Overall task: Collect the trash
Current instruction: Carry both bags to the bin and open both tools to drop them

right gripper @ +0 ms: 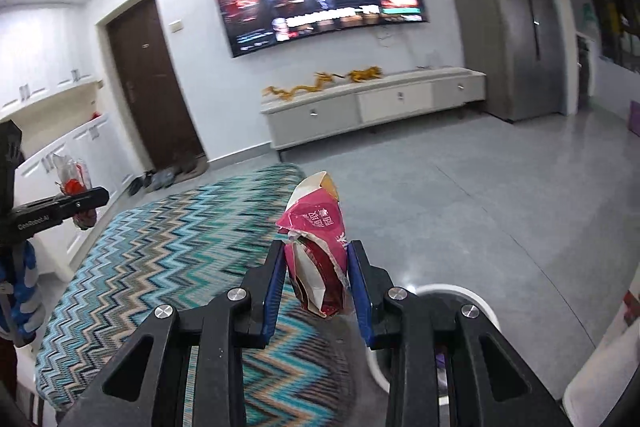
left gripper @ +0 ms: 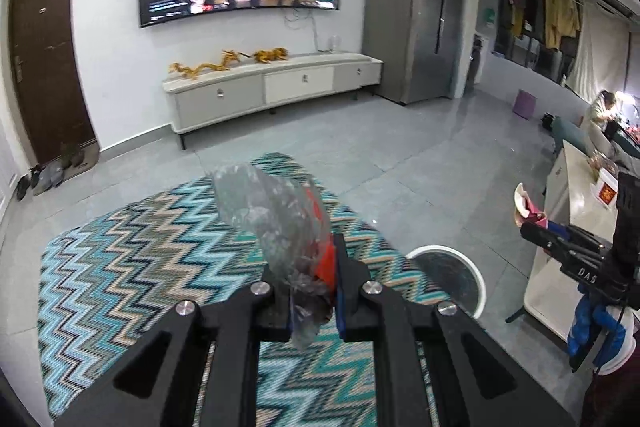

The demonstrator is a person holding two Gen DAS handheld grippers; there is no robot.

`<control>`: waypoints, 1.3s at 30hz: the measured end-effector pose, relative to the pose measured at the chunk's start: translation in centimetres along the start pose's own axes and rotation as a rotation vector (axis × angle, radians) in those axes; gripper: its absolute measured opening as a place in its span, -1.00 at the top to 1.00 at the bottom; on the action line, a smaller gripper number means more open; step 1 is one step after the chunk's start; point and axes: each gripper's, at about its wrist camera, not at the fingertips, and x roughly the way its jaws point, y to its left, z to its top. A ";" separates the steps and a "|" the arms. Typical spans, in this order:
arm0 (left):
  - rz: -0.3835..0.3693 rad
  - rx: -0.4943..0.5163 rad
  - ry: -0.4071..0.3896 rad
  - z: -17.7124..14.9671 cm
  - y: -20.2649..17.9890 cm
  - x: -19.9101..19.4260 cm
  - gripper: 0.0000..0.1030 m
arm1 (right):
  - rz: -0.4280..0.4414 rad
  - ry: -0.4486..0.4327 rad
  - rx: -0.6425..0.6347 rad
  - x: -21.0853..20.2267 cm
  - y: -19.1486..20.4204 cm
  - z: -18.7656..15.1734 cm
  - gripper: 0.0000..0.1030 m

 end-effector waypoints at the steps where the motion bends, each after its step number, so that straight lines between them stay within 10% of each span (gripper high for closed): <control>1: -0.008 0.007 0.006 0.1 -0.7 0.5 0.75 | -0.006 0.005 0.014 0.1 -0.9 -0.2 0.43; 18: -0.167 0.128 0.170 1.9 -12.4 14.0 0.75 | -0.074 0.147 0.176 5.1 -10.3 -4.2 0.43; 39: -0.336 0.079 0.360 0.4 -17.2 24.1 0.75 | -0.151 0.303 0.316 10.7 -15.2 -9.1 0.42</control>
